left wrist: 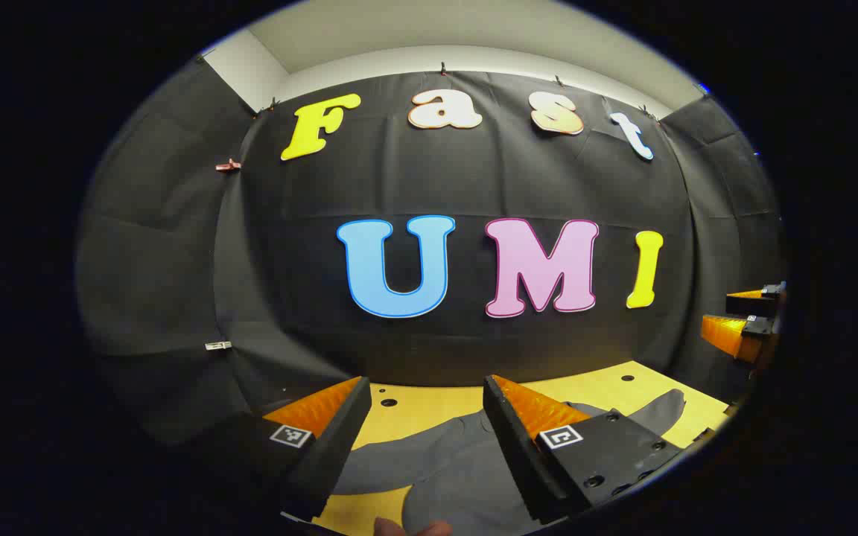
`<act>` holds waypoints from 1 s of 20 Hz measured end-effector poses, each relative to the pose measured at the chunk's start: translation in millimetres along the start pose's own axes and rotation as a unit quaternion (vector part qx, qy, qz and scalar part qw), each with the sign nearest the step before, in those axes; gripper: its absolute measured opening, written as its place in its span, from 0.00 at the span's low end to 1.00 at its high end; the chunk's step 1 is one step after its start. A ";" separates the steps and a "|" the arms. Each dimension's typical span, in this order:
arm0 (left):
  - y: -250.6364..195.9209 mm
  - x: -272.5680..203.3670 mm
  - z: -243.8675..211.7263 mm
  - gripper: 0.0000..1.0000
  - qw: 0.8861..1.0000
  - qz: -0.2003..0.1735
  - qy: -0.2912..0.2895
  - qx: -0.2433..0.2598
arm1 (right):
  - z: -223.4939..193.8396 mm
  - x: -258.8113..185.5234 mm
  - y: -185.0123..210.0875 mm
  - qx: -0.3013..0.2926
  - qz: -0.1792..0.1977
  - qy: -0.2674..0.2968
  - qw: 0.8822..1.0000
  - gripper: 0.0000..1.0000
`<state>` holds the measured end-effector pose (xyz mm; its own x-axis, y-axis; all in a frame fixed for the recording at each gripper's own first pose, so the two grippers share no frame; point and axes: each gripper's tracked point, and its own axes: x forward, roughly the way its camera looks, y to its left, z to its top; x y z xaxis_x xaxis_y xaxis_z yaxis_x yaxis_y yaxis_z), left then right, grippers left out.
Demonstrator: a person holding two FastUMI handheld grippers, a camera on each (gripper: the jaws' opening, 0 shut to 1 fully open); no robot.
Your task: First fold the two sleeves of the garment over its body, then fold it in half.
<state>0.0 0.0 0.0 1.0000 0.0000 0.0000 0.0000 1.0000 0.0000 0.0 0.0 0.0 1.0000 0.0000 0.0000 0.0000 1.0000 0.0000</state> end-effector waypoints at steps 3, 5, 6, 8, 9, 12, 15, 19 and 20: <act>-15.7 8.4 -0.7 0.95 1.000 -0.010 0.000 0.002 | -2.7 2.4 -5.4 -0.001 0.001 0.001 1.000 0.97; -24.7 12.8 -1.2 0.95 1.000 -0.017 0.001 0.005 | -3.6 5.1 -12.8 -0.002 -0.002 0.001 1.000 0.97; -29.7 15.0 0.3 0.95 1.000 -0.021 0.000 0.005 | -5.5 6.0 -15.6 -0.003 -0.004 0.001 1.000 0.97; -37.6 18.8 -0.9 0.95 1.000 -0.026 0.000 0.006 | -8.3 7.3 -20.4 -0.001 -0.005 0.003 1.000 0.97; -40.4 20.0 -0.4 0.95 1.000 -0.028 0.001 0.007 | -8.9 7.9 -21.7 0.001 -0.005 0.003 1.000 0.97; -49.4 23.5 0.3 0.95 0.999 -0.034 0.003 0.008 | -12.3 10.4 -26.2 0.002 -0.005 0.005 1.000 0.97; -57.4 28.3 -2.8 0.95 0.999 -0.039 0.005 0.011 | -13.3 12.4 -31.5 0.002 -0.006 0.006 1.000 0.97; -68.2 32.3 -3.8 0.95 0.999 -0.046 0.007 0.014 | -23.3 23.8 -50.2 0.003 -0.010 0.014 1.000 0.97; -71.7 33.1 -3.7 0.95 0.999 -0.049 0.009 0.012 | -28.0 28.6 -57.5 0.003 -0.009 0.018 1.000 0.97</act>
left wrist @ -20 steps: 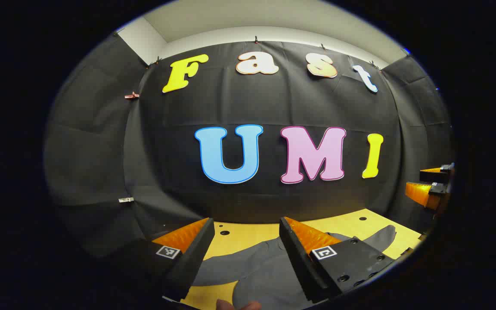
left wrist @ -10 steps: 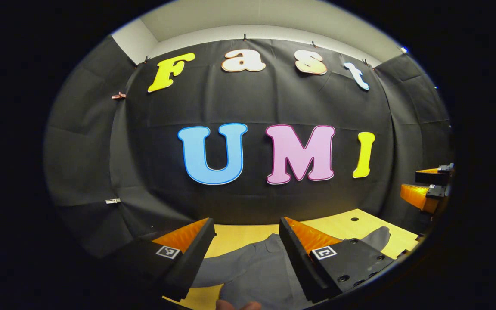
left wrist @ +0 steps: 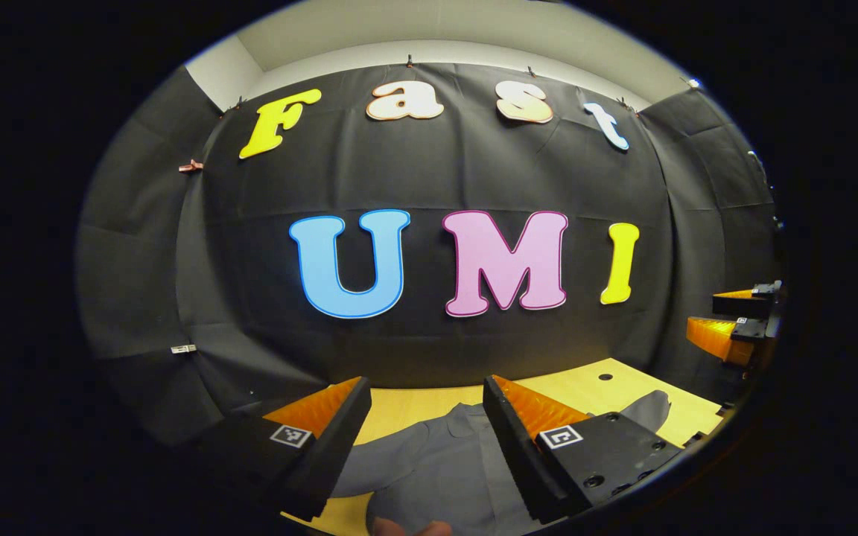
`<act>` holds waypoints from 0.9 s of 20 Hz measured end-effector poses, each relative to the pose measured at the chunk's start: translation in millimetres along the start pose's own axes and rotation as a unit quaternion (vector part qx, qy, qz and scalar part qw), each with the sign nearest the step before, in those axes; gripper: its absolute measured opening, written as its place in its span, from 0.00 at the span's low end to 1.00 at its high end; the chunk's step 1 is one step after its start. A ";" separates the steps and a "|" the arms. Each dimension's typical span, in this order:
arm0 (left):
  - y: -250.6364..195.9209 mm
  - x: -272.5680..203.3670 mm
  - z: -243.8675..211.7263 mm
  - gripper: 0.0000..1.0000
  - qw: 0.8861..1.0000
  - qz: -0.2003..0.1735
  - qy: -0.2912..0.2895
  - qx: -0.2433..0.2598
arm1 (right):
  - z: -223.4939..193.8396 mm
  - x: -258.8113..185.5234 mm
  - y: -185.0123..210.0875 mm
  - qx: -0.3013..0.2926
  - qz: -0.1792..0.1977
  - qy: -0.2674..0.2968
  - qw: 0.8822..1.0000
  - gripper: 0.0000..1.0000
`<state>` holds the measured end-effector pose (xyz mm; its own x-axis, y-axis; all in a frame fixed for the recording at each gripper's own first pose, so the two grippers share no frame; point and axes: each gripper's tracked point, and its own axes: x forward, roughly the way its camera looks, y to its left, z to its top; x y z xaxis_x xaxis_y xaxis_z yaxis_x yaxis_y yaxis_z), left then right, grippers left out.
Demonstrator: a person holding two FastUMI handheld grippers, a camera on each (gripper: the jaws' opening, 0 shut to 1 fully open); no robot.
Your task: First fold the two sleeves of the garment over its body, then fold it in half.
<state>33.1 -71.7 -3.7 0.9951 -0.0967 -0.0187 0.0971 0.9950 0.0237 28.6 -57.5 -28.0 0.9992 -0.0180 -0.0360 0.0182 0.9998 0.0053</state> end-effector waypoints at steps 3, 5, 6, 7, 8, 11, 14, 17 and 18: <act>-14.5 4.5 -4.1 0.95 1.000 -0.011 0.009 -0.003 | -30.1 17.6 -42.3 -0.003 -0.021 0.026 0.999 0.97; -22.6 7.5 -5.9 0.95 1.000 -0.013 0.015 0.001 | -56.0 32.2 -76.9 0.003 -0.040 0.045 0.998 0.92; -27.3 8.2 -6.0 0.95 1.000 -0.015 0.018 0.003 | -67.5 39.8 -91.7 0.003 -0.049 0.054 0.997 0.97; -32.9 8.7 -8.9 0.95 1.000 -0.019 0.023 0.004 | -81.9 47.8 -106.4 0.002 -0.055 0.066 0.996 0.97; -38.3 10.1 -12.2 0.95 0.999 -0.021 0.029 0.004 | -96.0 55.6 -119.8 0.000 -0.060 0.075 0.995 0.97; -49.5 15.9 -17.0 0.95 0.999 -0.019 0.044 0.005 | -147.2 78.5 -149.7 0.006 -0.067 0.115 0.991 0.97; -58.0 19.8 -23.4 0.95 0.998 -0.012 0.058 0.011 | -206.1 98.5 -169.3 0.036 -0.068 0.164 0.983 0.97; -61.8 22.6 -28.6 0.98 0.997 0.003 0.072 0.018 | -258.7 108.8 -183.9 0.034 -0.068 0.212 0.974 0.98; -62.8 23.2 -29.0 0.99 0.997 0.006 0.074 0.022 | -274.2 111.2 -187.4 0.032 -0.065 0.224 0.972 0.98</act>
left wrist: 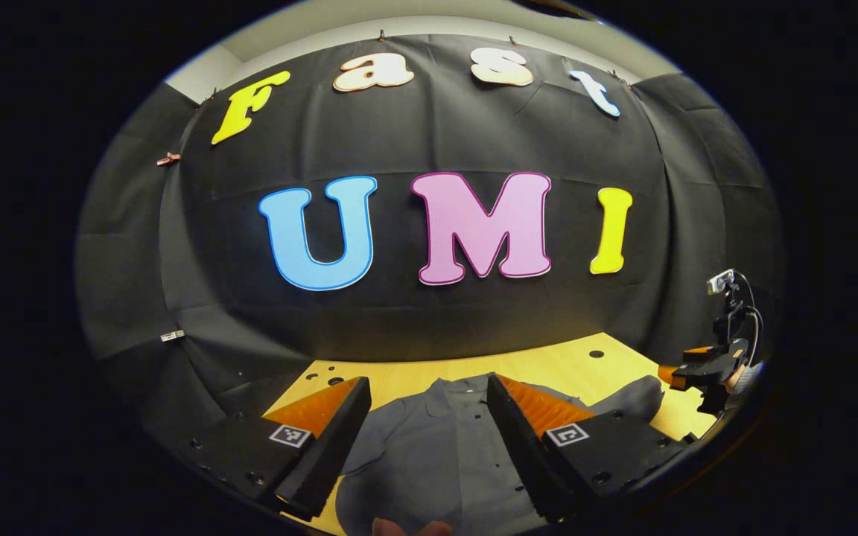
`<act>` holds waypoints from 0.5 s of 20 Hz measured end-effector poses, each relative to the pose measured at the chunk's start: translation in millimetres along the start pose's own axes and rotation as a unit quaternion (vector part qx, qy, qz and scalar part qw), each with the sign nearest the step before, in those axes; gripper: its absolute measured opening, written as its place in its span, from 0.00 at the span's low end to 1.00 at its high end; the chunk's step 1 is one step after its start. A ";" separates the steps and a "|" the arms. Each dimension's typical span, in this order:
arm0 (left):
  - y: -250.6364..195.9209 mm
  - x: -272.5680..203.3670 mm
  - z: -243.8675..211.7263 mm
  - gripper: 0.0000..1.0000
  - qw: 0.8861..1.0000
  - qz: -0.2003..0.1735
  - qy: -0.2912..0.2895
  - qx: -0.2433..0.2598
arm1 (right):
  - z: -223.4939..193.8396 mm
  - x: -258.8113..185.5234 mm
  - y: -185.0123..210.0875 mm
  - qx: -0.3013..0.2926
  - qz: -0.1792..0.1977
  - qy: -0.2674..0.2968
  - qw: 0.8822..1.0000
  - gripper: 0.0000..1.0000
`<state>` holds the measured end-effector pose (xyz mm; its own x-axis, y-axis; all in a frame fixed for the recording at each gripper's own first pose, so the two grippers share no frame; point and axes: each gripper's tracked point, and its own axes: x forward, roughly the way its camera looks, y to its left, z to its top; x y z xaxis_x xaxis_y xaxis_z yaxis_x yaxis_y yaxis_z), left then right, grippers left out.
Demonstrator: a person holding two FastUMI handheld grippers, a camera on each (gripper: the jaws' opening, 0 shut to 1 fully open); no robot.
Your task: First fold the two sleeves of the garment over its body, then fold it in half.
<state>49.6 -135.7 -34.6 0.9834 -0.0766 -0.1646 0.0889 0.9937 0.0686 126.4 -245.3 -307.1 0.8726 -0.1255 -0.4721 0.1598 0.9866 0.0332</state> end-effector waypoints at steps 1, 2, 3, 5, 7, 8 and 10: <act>-1.8 0.1 -0.3 0.99 1.000 0.003 0.002 0.004 | -11.4 10.0 -1.8 -0.003 0.002 0.013 1.000 0.97; -3.1 1.1 -3.2 0.99 1.000 0.007 0.006 0.008 | -22.9 22.9 -3.5 -0.005 0.003 0.027 1.000 0.98; -4.3 2.0 -4.5 0.99 1.000 0.009 0.009 0.010 | -32.5 32.6 -5.0 -0.004 0.005 0.038 0.999 0.98; -4.8 3.3 -8.5 0.99 1.000 0.016 0.017 0.011 | -50.6 48.6 -7.7 0.001 0.007 0.060 0.998 0.98; -3.9 6.0 -12.8 0.99 0.999 0.024 0.025 0.004 | -69.4 59.9 -10.6 0.003 0.009 0.083 0.997 0.97; -3.1 7.4 -14.3 0.99 0.999 0.029 0.028 0.001 | -78.7 64.1 -12.1 0.002 0.009 0.094 0.995 0.98; -0.2 10.1 -16.3 0.99 0.999 0.041 0.036 -0.003 | -95.1 71.4 -11.5 0.005 0.012 0.112 0.994 0.97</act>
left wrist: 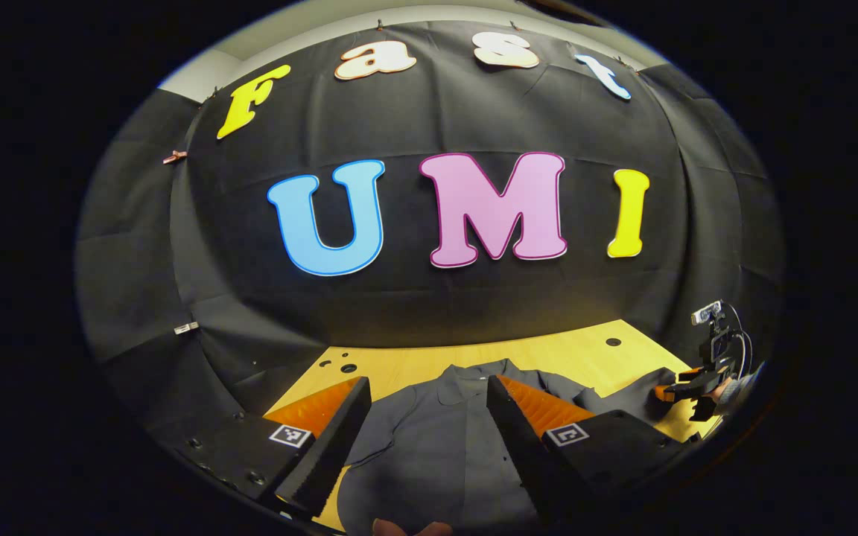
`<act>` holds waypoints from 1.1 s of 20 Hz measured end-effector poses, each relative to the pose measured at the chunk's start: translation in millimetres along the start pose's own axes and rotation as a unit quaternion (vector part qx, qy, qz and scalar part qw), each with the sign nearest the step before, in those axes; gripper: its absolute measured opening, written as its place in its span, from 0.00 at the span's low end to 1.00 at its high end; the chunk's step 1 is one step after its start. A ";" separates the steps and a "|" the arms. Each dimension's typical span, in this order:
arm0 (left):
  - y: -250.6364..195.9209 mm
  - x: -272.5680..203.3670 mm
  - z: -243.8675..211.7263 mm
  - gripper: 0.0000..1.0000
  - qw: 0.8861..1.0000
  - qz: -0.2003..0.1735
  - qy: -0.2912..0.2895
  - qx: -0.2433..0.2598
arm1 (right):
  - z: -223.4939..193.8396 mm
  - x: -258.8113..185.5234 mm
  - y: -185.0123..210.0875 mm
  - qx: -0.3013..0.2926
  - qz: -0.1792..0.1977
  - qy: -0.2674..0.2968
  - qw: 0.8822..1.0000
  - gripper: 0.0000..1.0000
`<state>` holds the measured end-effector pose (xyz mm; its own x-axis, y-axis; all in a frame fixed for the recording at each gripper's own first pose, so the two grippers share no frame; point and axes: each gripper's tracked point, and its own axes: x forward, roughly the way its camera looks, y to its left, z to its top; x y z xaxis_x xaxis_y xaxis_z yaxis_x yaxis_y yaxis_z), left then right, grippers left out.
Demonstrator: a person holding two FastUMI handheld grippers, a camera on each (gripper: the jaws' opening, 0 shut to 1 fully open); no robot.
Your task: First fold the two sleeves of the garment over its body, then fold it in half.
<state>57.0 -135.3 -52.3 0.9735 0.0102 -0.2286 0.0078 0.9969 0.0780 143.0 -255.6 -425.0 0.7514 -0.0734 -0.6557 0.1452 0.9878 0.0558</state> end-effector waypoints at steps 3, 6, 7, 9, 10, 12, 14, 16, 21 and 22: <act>1.6 0.0 -0.6 0.98 1.000 0.017 0.003 0.001 | -9.9 10.4 -0.8 0.013 0.006 0.012 1.000 0.97; 3.7 -1.6 -0.1 0.99 1.000 0.029 0.005 0.006 | -10.9 12.1 3.0 0.030 0.022 0.015 0.999 0.96; 6.4 -2.7 -1.8 0.99 0.999 0.033 0.006 0.006 | -13.1 12.1 5.5 0.043 0.027 0.018 0.999 0.96; 8.9 -6.6 -7.3 0.99 0.999 0.040 0.013 0.002 | -11.4 18.9 9.4 0.037 0.032 0.012 0.999 0.73; 11.3 -9.0 -7.5 0.99 0.999 0.042 0.013 0.001 | -10.3 21.7 10.3 0.028 0.030 0.010 0.999 0.52; 18.6 -12.8 -5.0 0.99 0.999 0.045 0.009 0.001 | -9.1 14.9 12.3 0.029 0.025 0.023 0.999 0.08; 26.8 -13.1 -2.5 0.99 0.999 0.043 0.001 0.000 | -1.3 2.8 8.5 0.035 0.010 0.011 0.999 0.07; 34.8 -12.0 -4.5 0.99 0.999 0.034 -0.003 -0.002 | 10.0 -16.5 8.8 0.036 0.004 -0.007 0.999 0.06; 61.1 -9.4 -9.1 0.99 1.000 0.003 -0.012 -0.001 | 39.6 -83.7 7.1 0.058 -0.021 -0.052 0.997 0.07; 68.1 -7.2 -7.5 0.99 1.000 -0.003 -0.017 0.002 | 45.7 -98.4 8.5 0.066 -0.028 -0.063 0.995 0.07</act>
<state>48.9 -66.9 -52.6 0.9807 0.0024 -0.1955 0.0137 0.9966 0.0812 99.7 -246.3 -325.5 0.8130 -0.1533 -0.5618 0.2671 0.9554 0.1259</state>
